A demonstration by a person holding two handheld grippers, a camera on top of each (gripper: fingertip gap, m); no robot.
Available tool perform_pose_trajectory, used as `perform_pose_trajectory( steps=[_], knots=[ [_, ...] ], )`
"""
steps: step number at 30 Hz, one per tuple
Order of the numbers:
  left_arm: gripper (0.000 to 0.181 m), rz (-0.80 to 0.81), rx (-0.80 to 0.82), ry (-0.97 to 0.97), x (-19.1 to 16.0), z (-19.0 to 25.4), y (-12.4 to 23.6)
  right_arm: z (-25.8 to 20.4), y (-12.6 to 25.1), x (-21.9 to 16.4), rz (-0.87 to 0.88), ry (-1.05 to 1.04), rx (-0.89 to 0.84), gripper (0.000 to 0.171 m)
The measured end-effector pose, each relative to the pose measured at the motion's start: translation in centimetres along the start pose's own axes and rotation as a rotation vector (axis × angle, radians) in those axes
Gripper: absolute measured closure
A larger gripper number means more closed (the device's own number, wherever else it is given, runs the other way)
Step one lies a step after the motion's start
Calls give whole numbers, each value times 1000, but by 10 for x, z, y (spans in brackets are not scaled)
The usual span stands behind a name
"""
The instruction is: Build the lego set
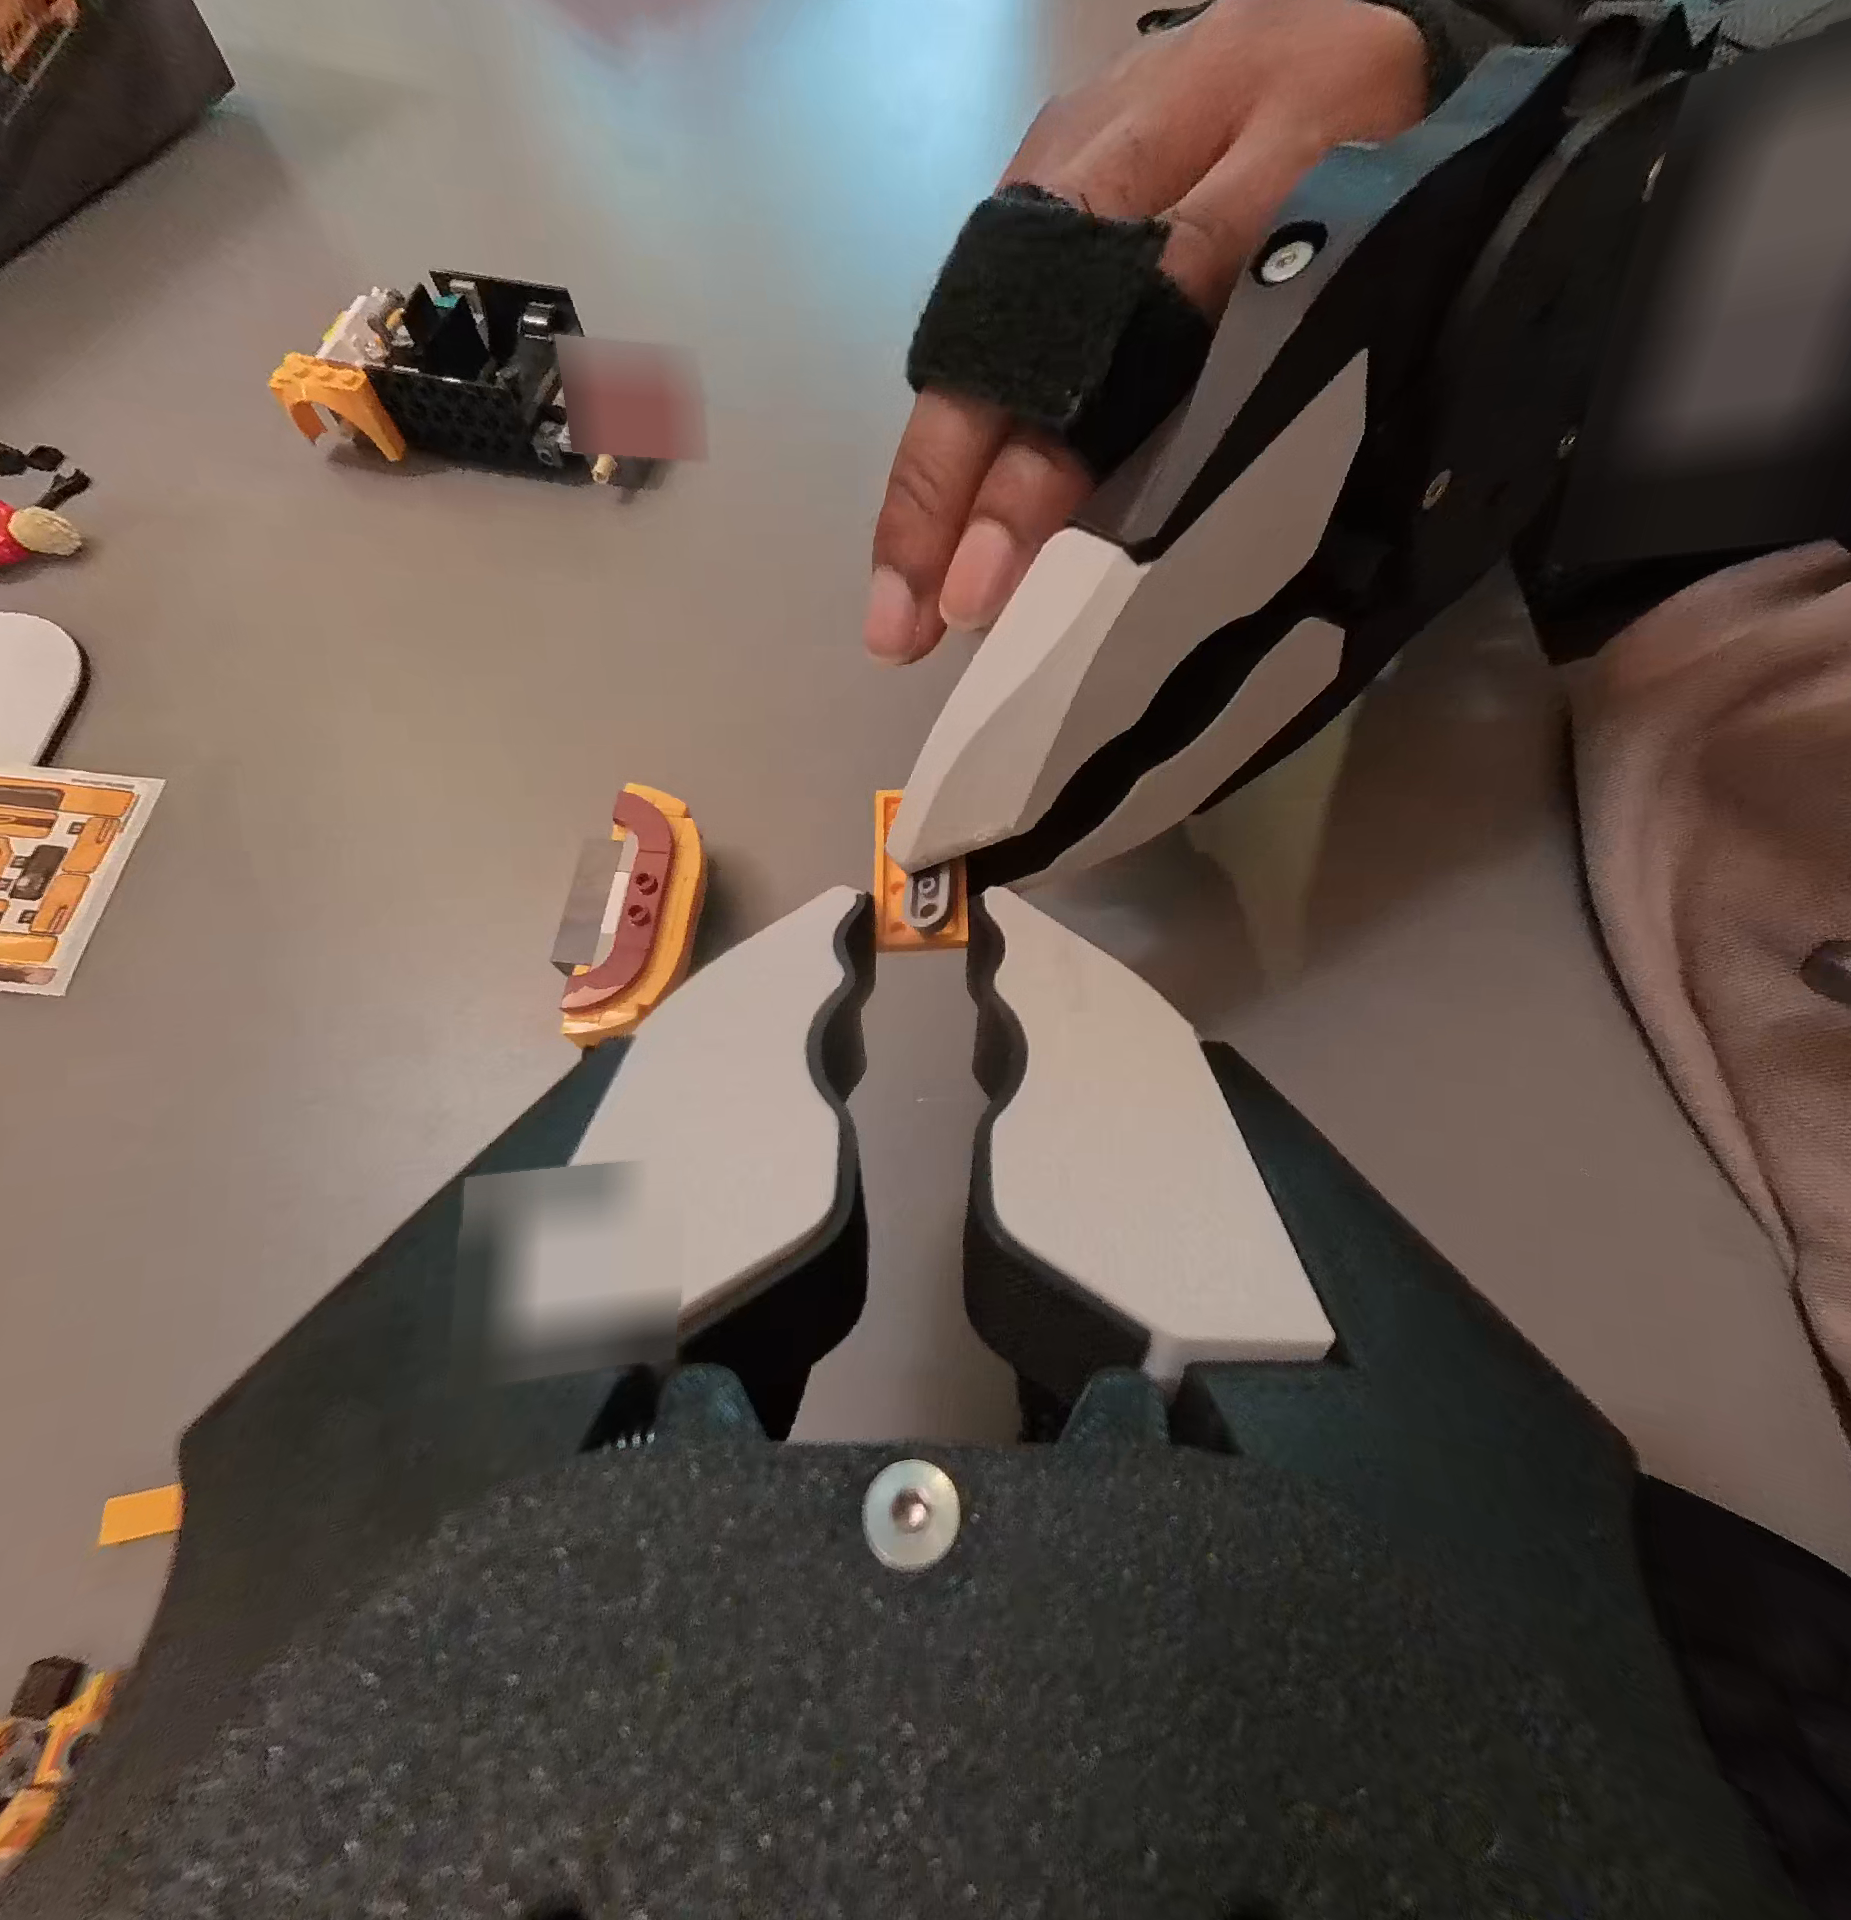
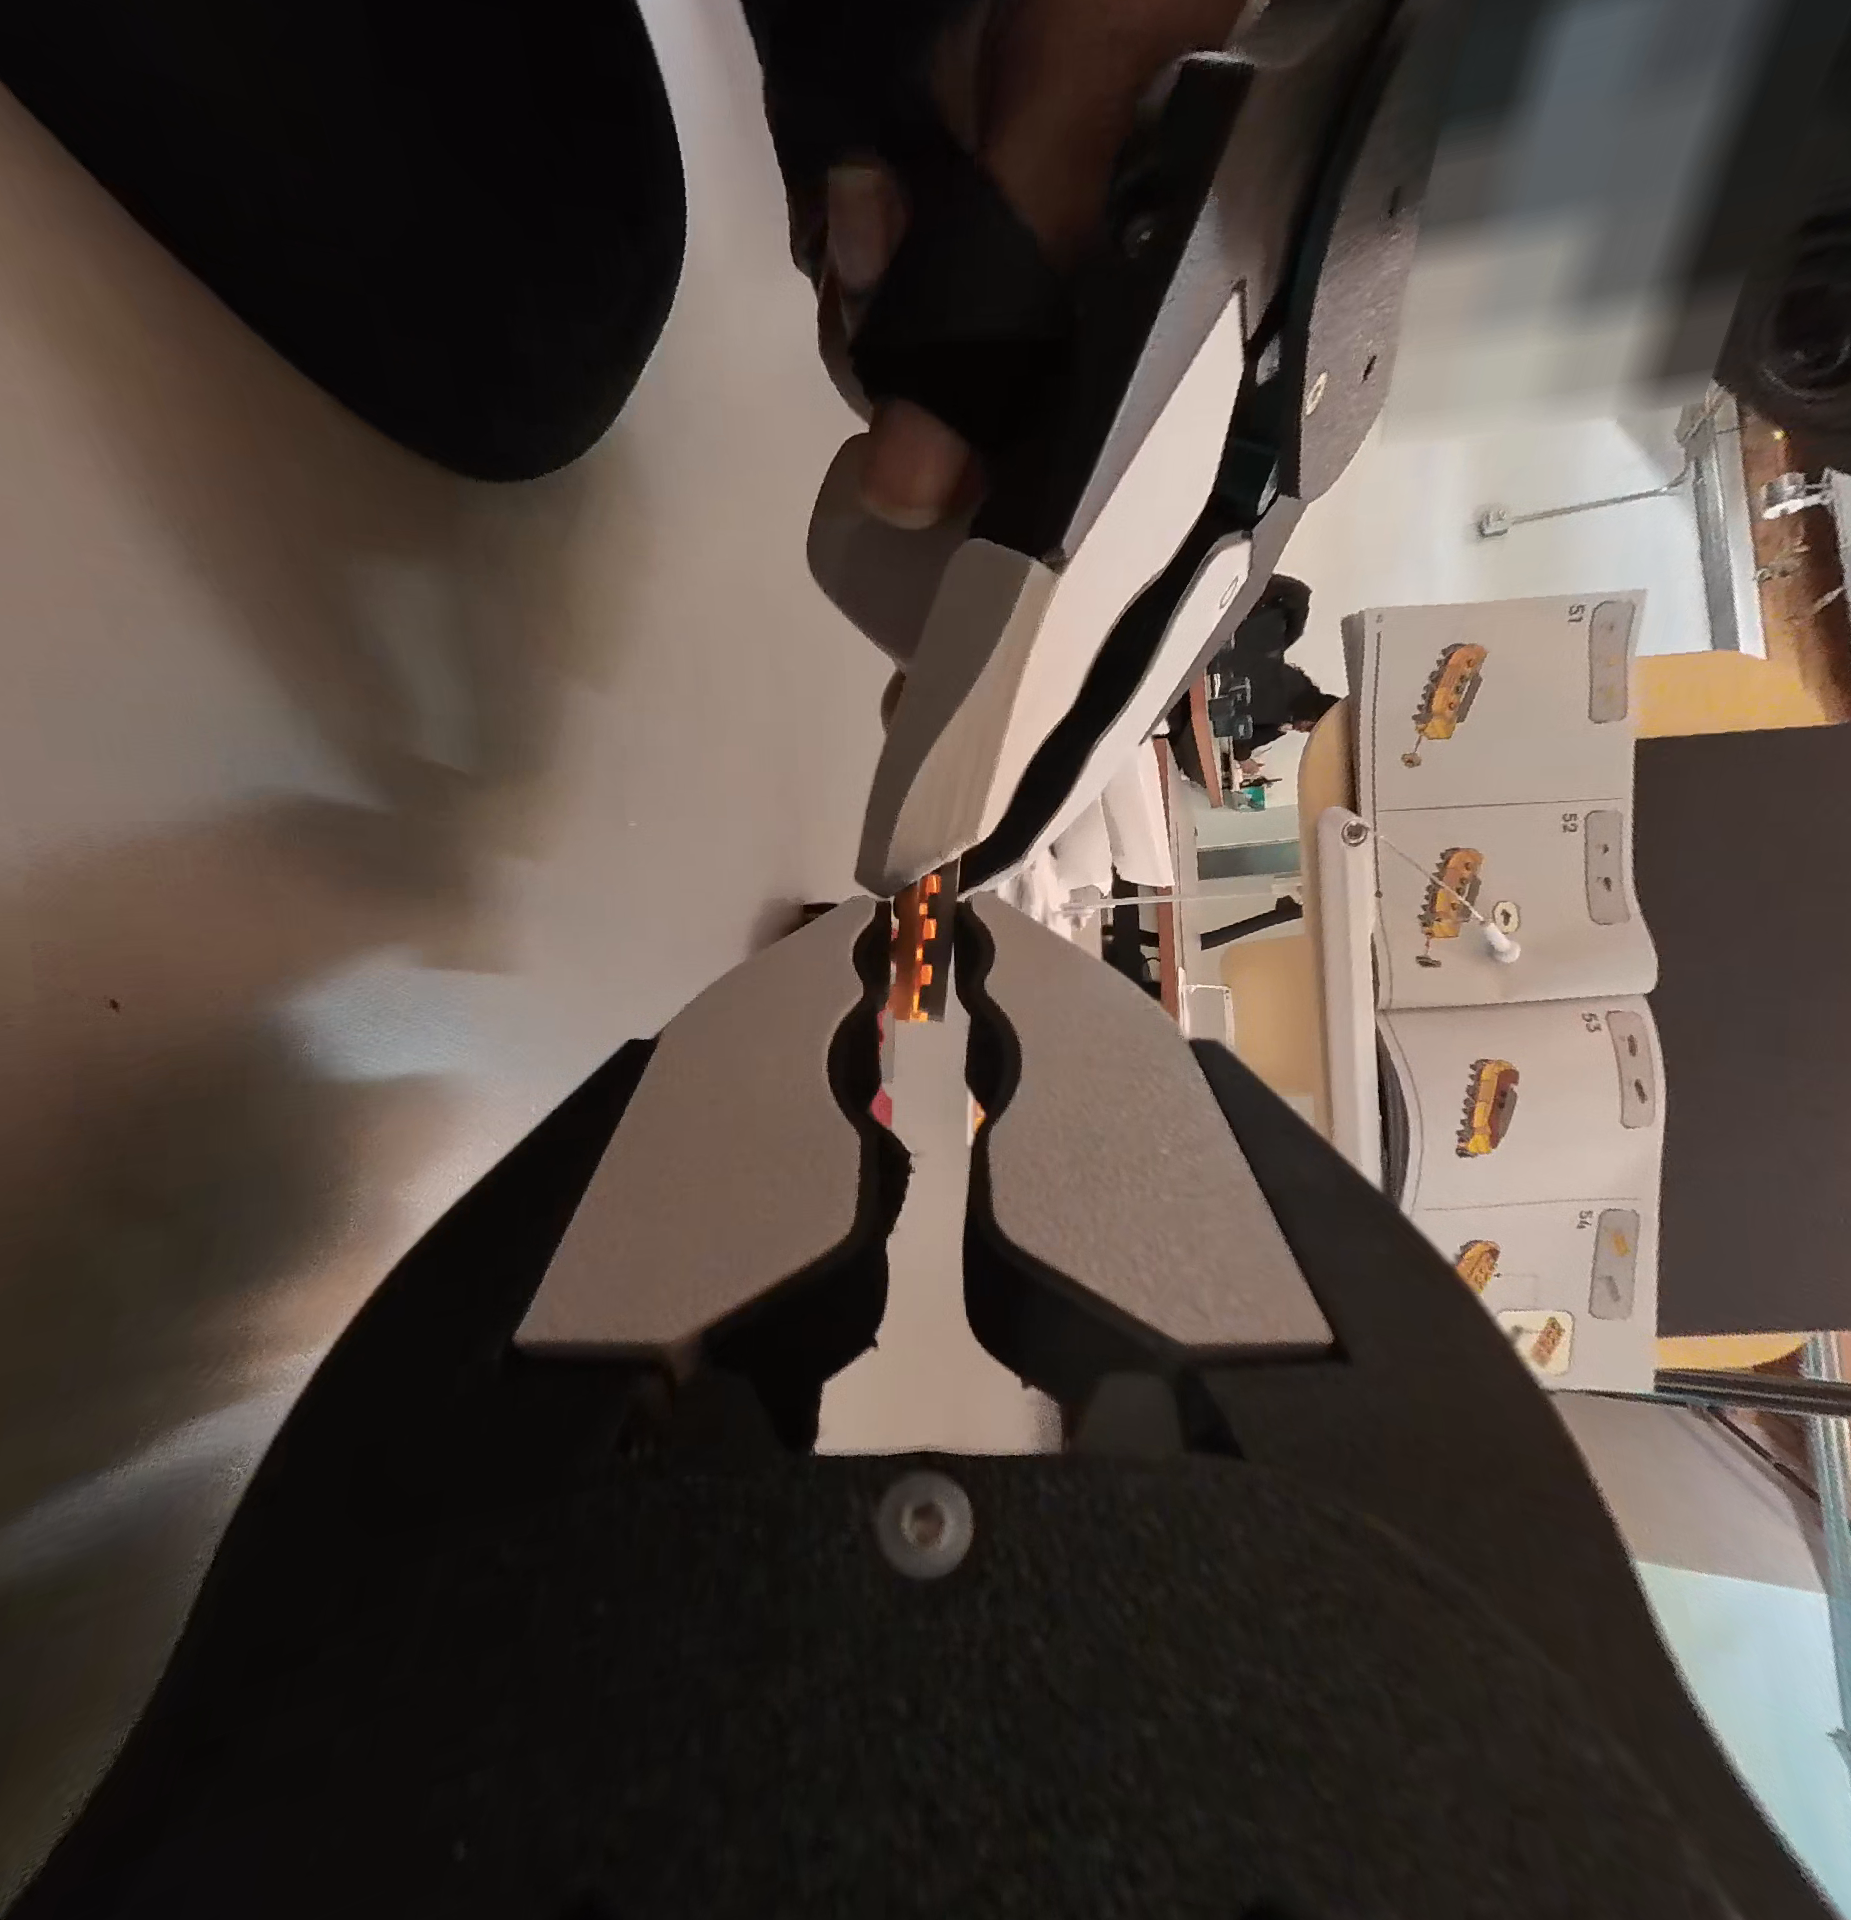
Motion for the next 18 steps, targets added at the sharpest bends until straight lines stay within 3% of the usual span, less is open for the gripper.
perform_pose_trajectory(
  steps=[18],
  knots=[
    [165,-2,-76,94,0,2,4,3,3,3,-6,21,36,160]
  ],
)
Point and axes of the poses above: each gripper's, where its closed fingertips meet, y back along the fingers, x out of its top, z = x × y across the jaws, the point moved 8 cm from there along y, back along the fingers, and after that the axes turned 6 degrees about -x, right-handed, at the moved point
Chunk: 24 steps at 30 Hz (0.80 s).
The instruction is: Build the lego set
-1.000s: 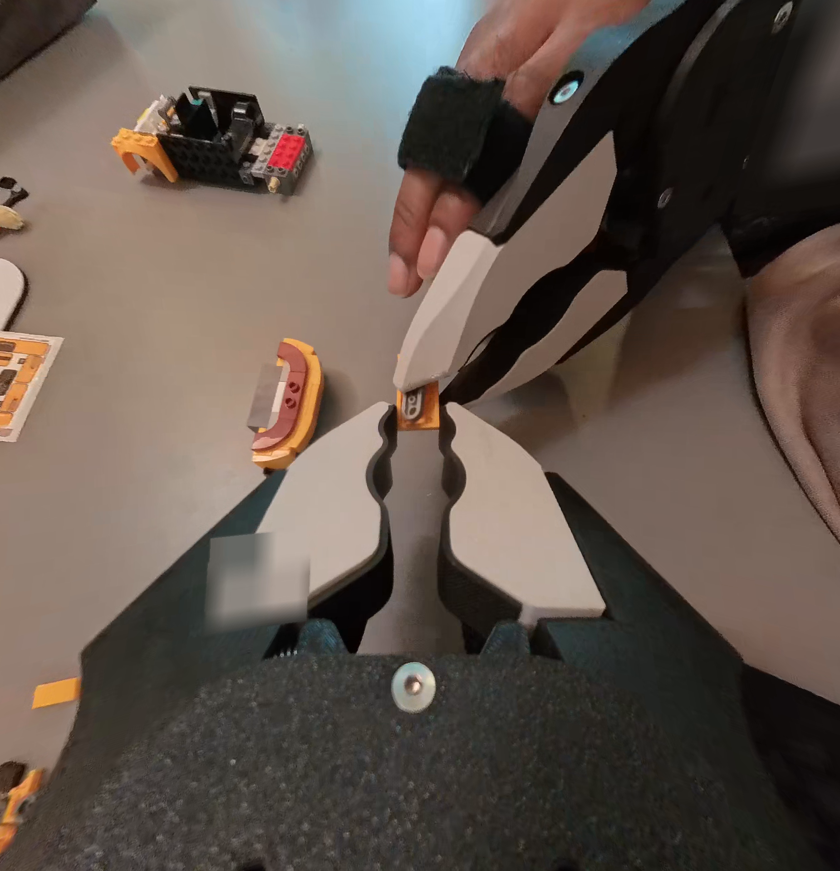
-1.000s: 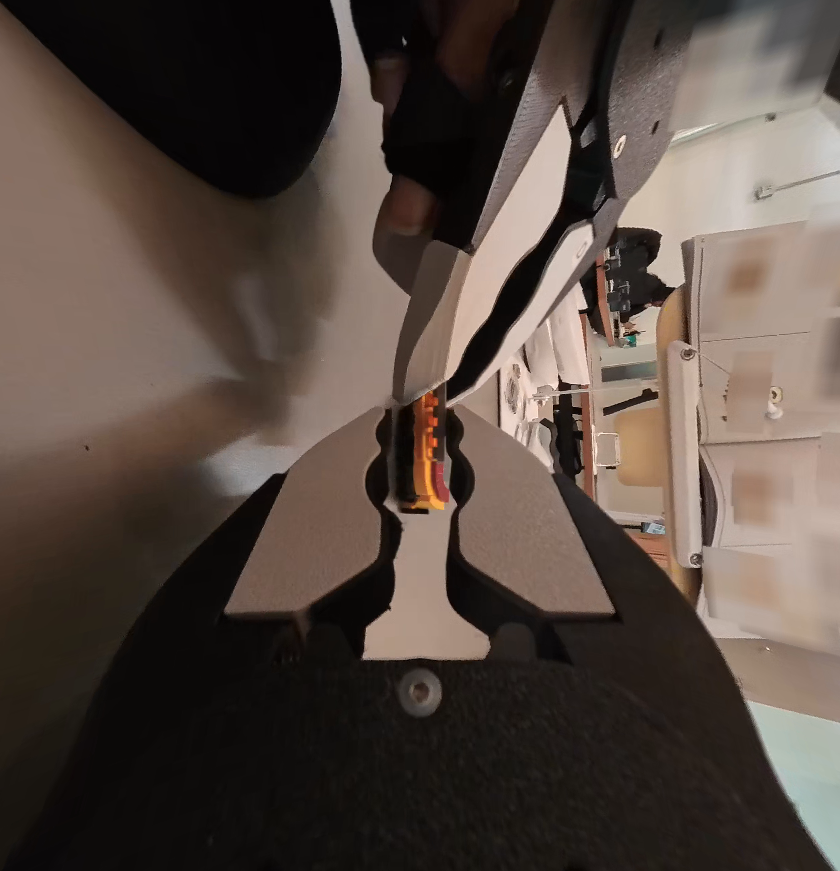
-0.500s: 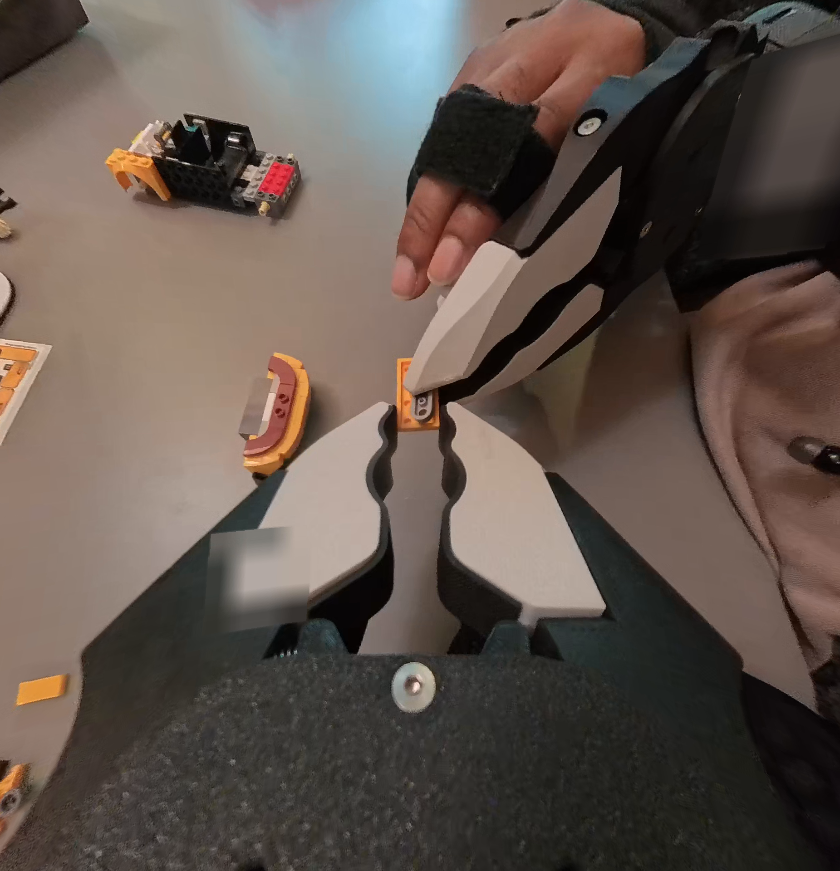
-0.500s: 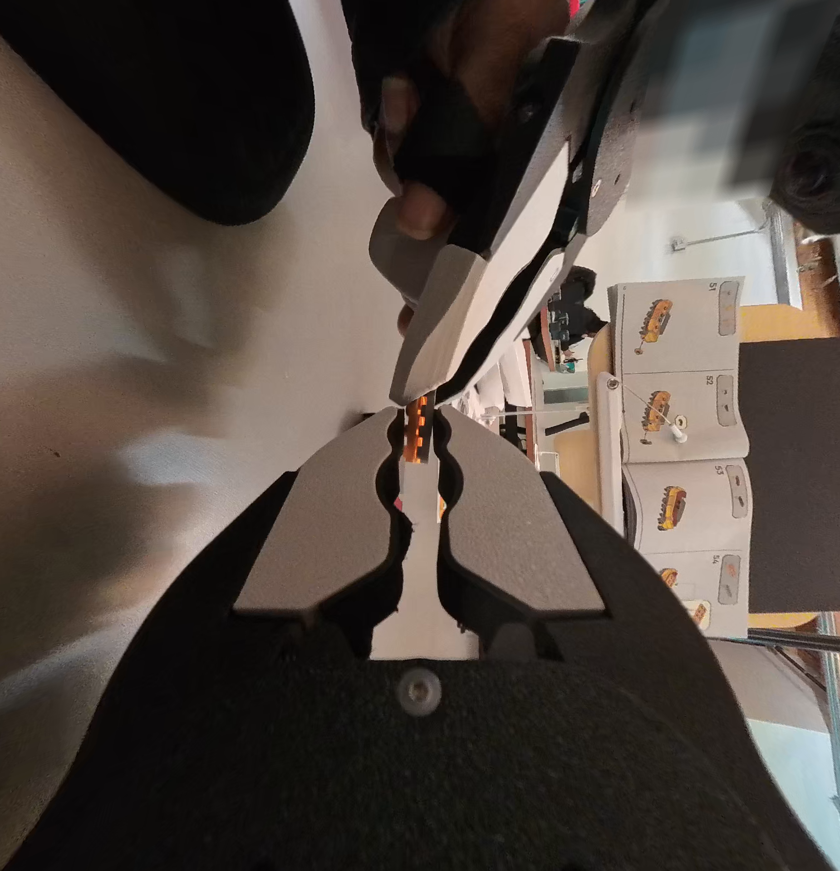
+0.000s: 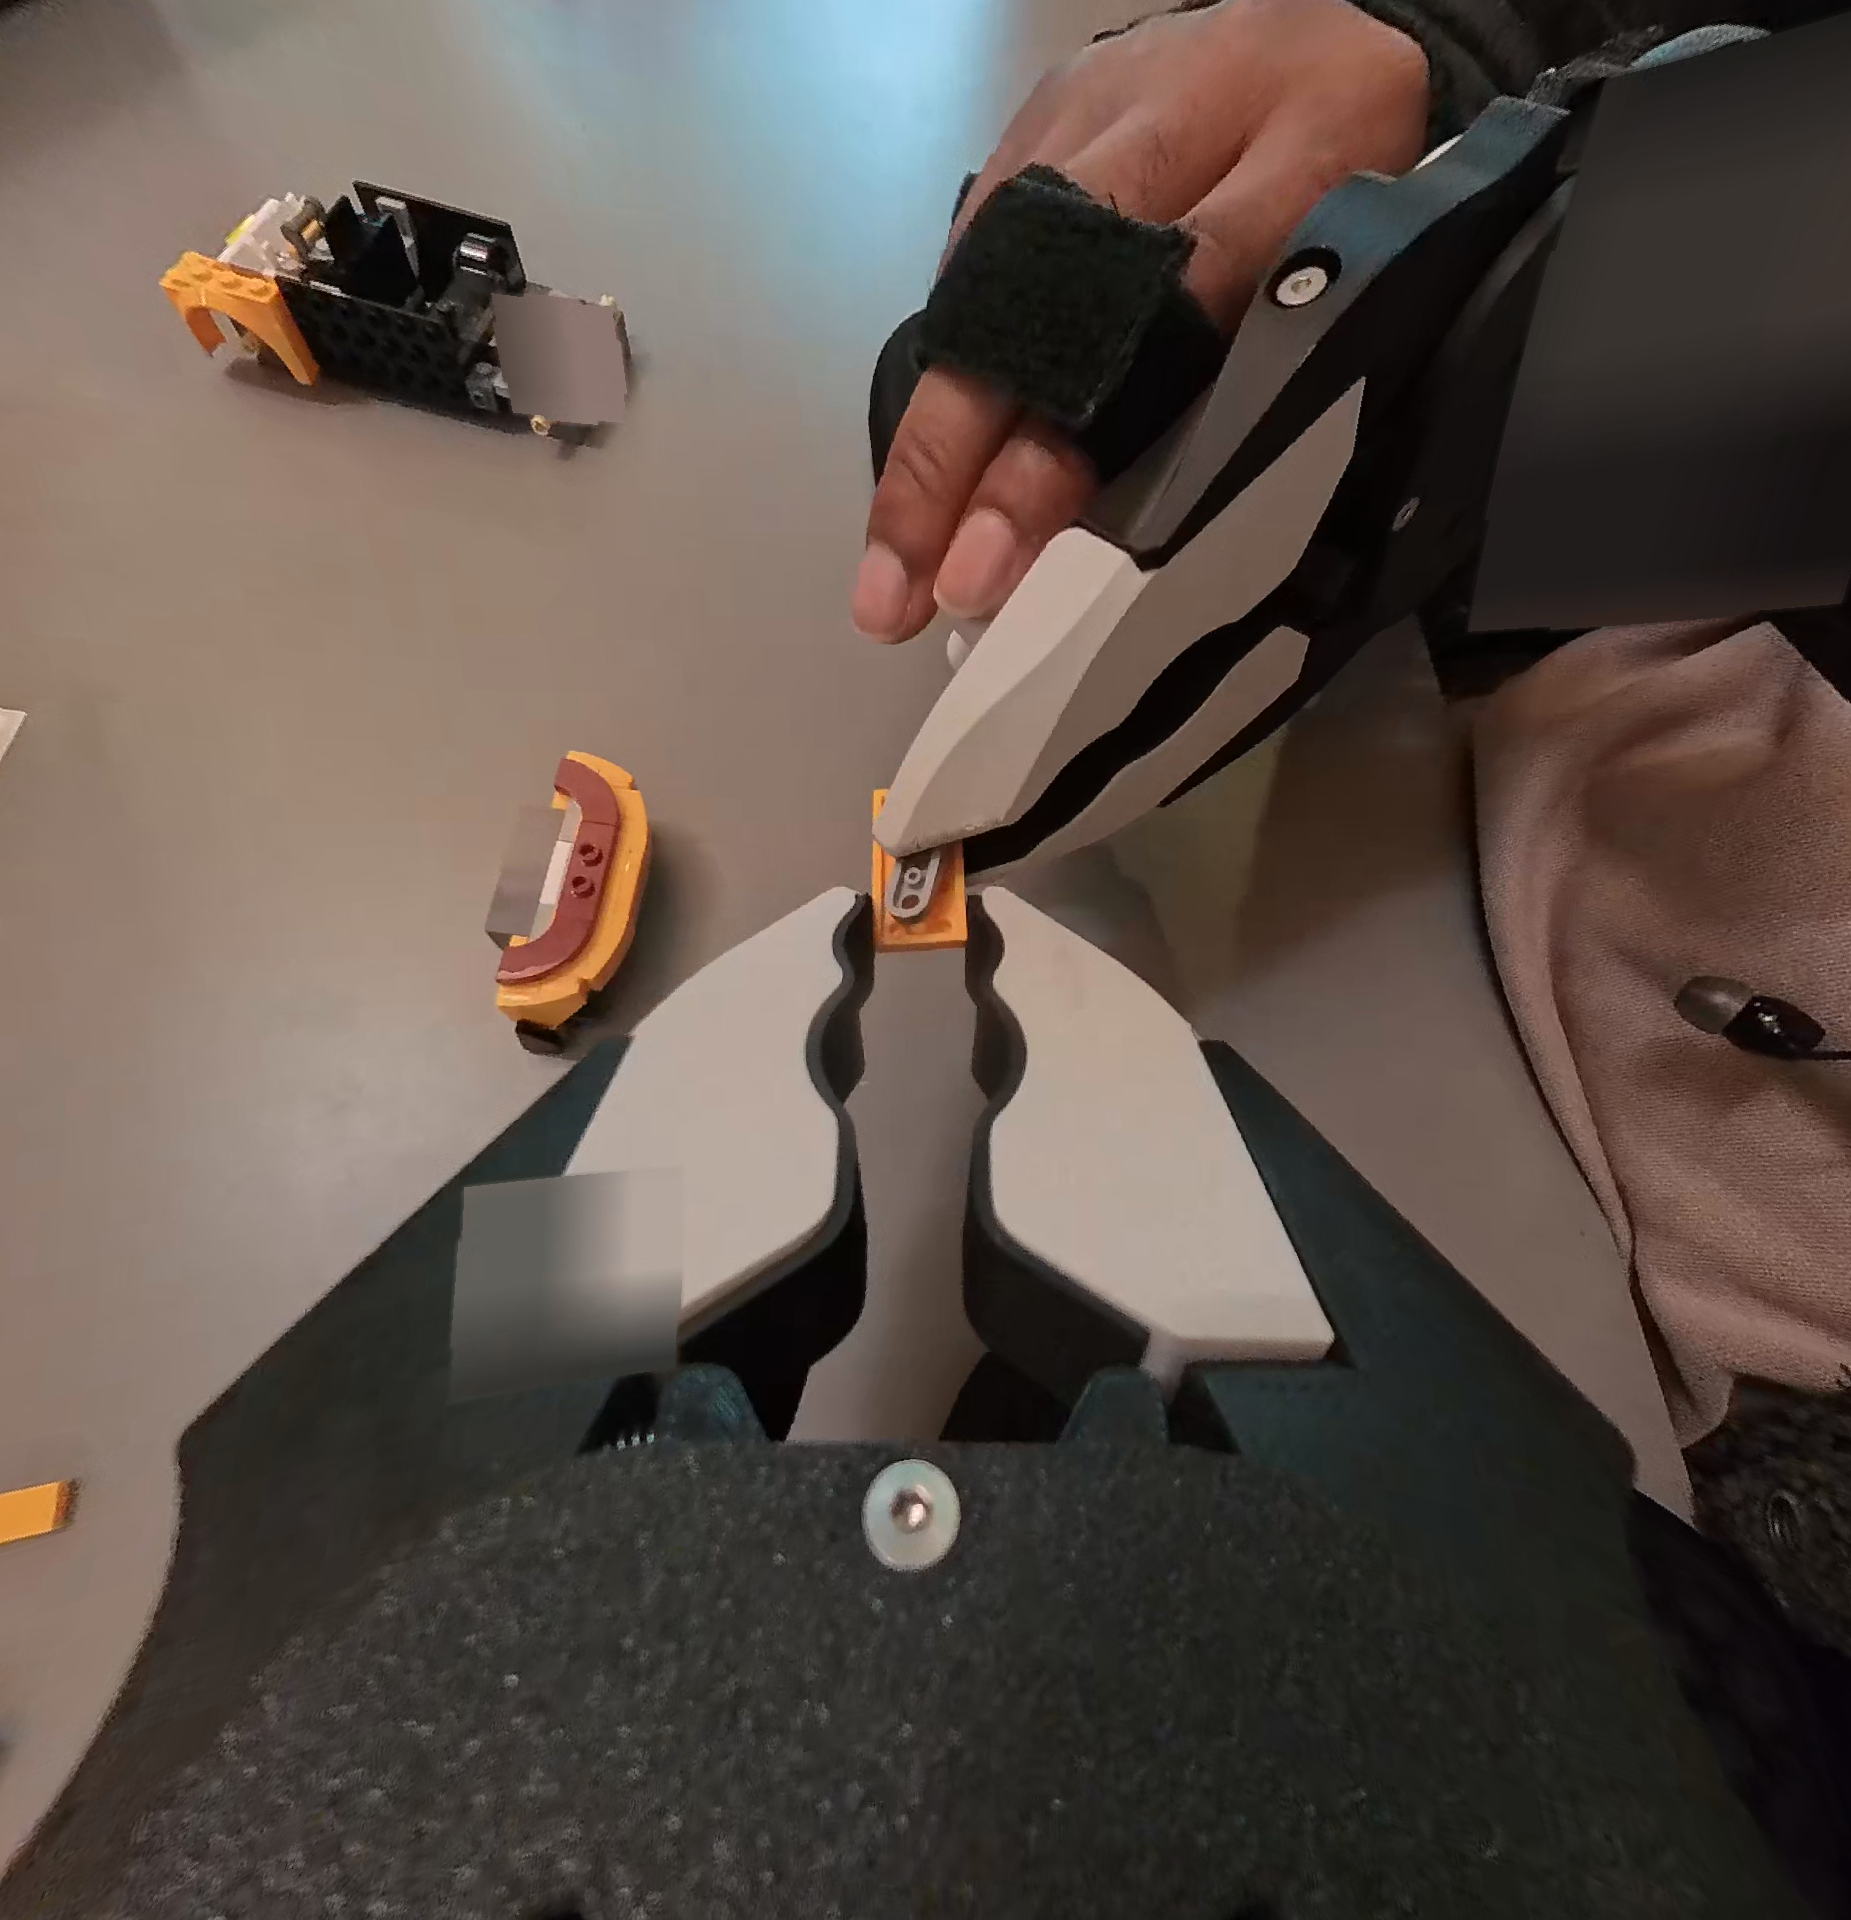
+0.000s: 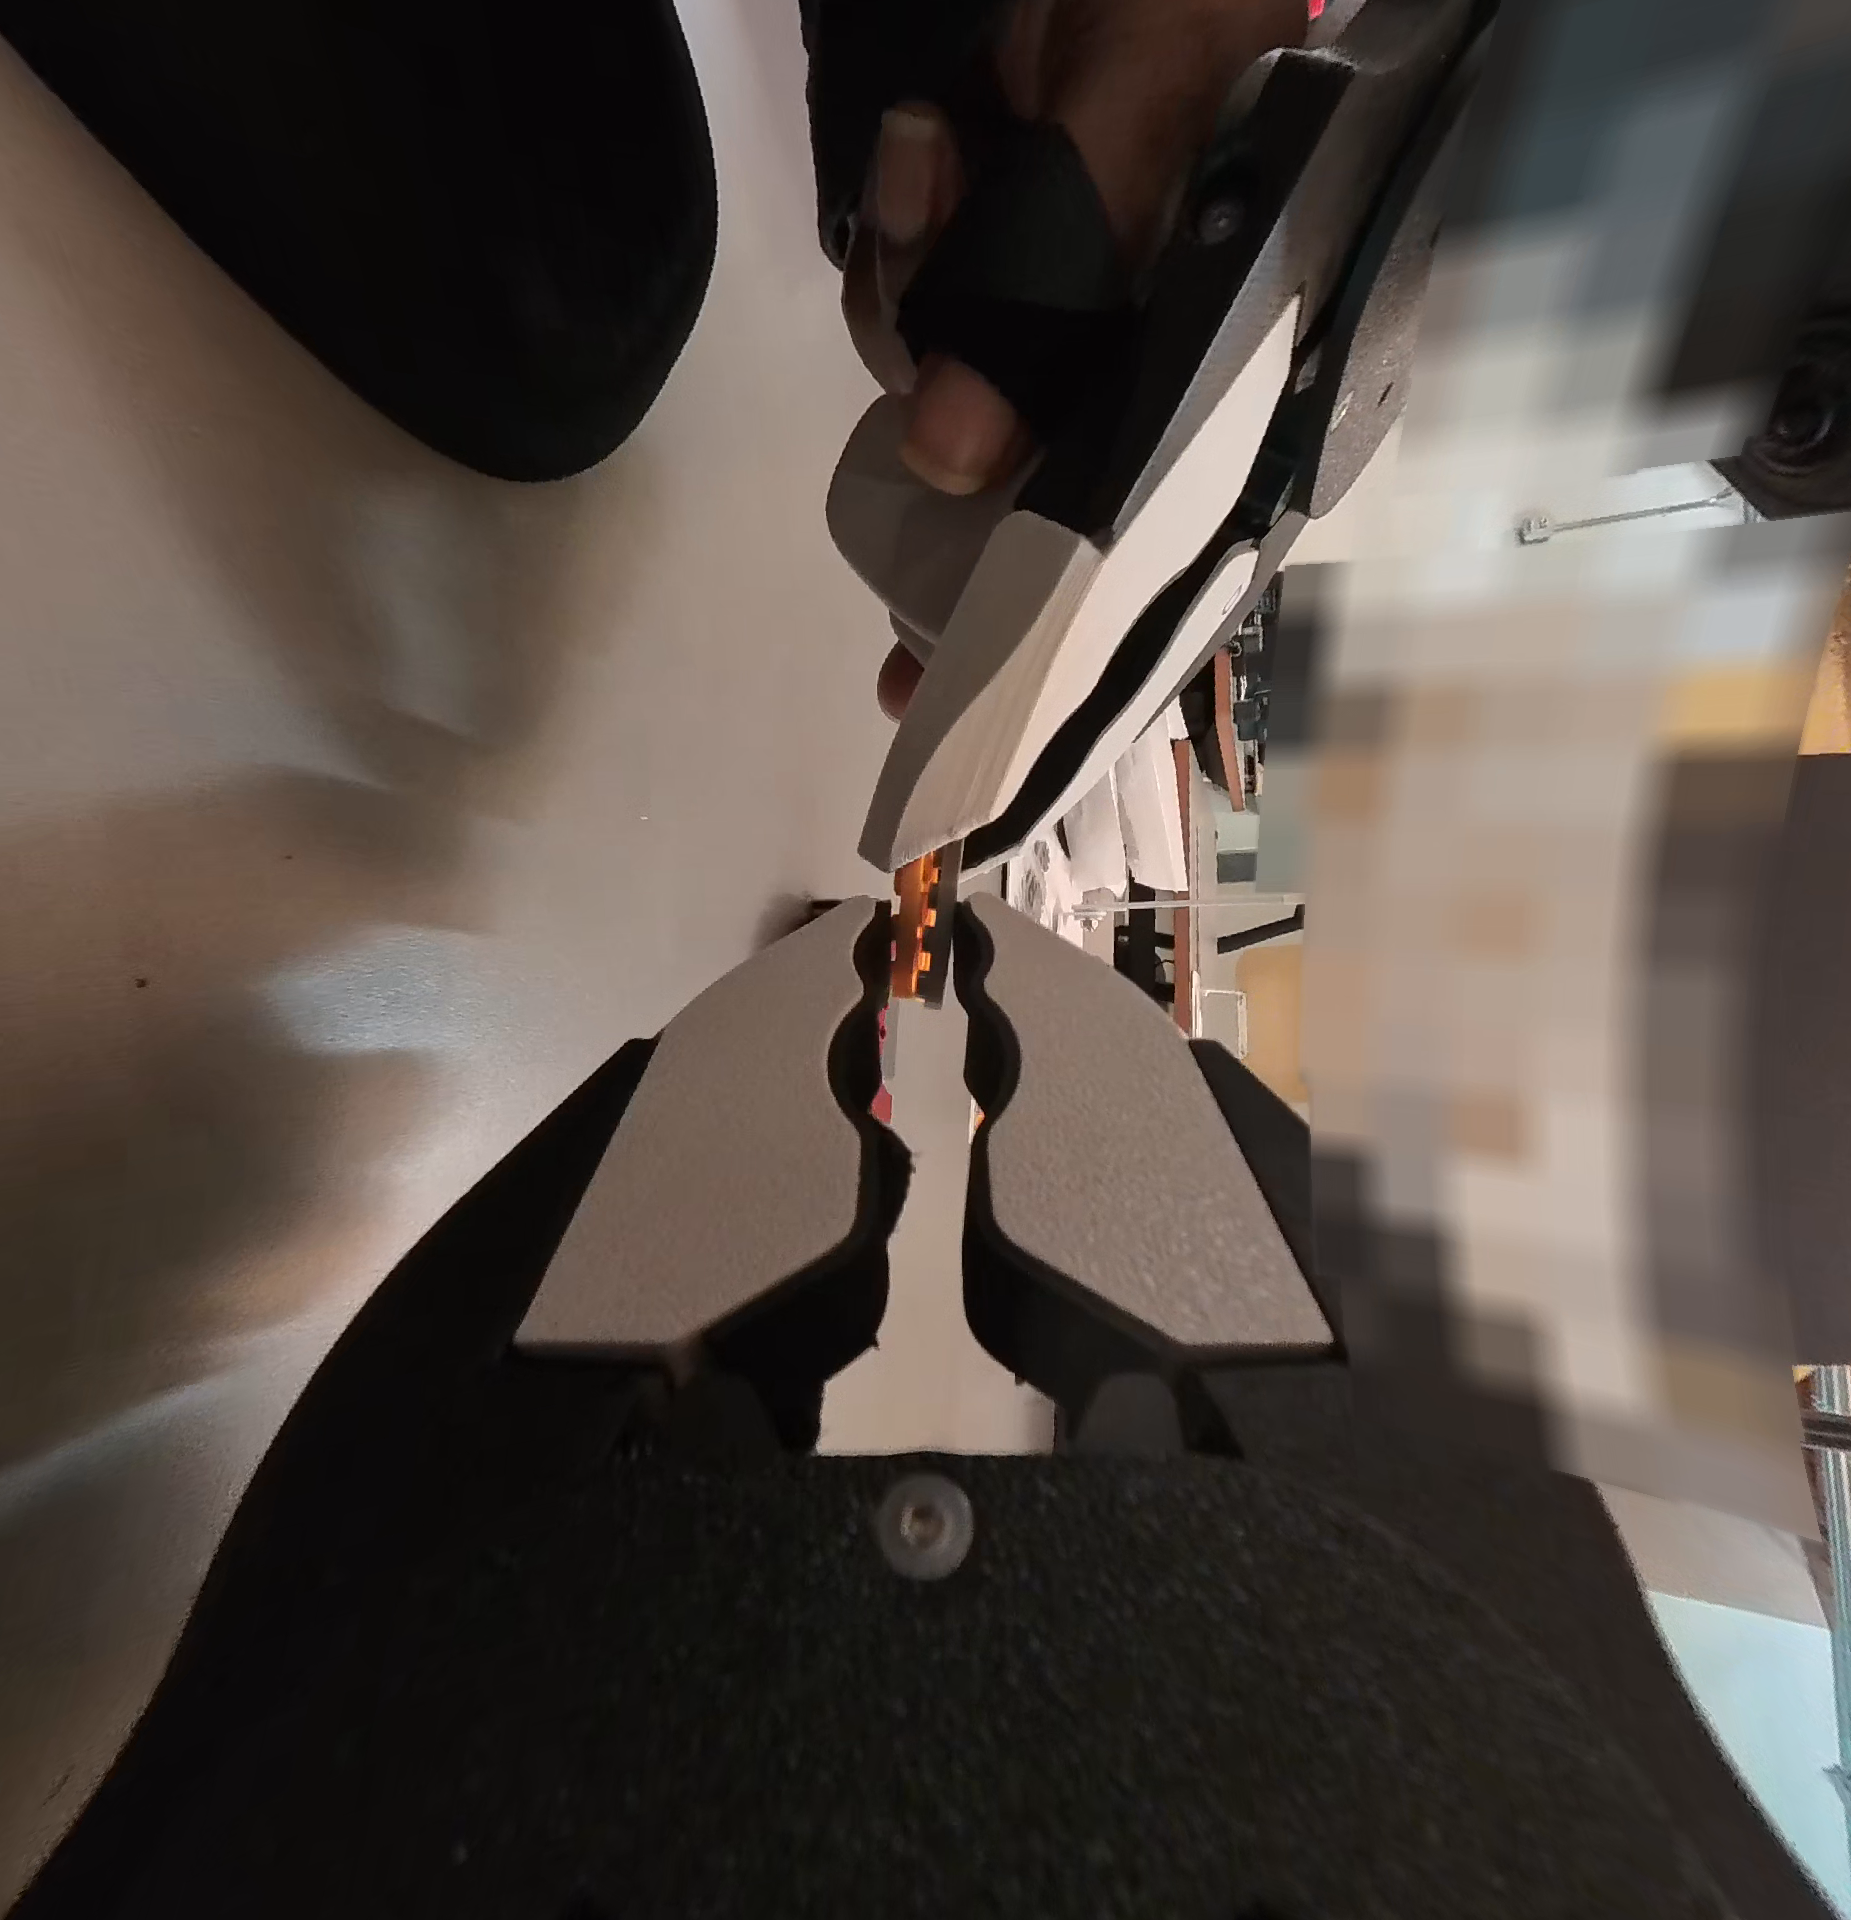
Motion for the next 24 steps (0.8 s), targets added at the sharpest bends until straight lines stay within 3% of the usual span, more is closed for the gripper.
perform_pose_trajectory(
  steps=[6,9,15,24],
  knots=[
    [165,38,-36,-10,2,2,3,6,5,-1,52,-85,16,161],
    [166,79,-23,-63,7,5,7,15,6,-4,82,-277,87,161],
    [160,132,106,-345,19,20,20,42,12,-14,205,-675,259,161],
    [172,99,239,-614,30,40,19,54,17,-11,295,-672,385,161]
  ],
)
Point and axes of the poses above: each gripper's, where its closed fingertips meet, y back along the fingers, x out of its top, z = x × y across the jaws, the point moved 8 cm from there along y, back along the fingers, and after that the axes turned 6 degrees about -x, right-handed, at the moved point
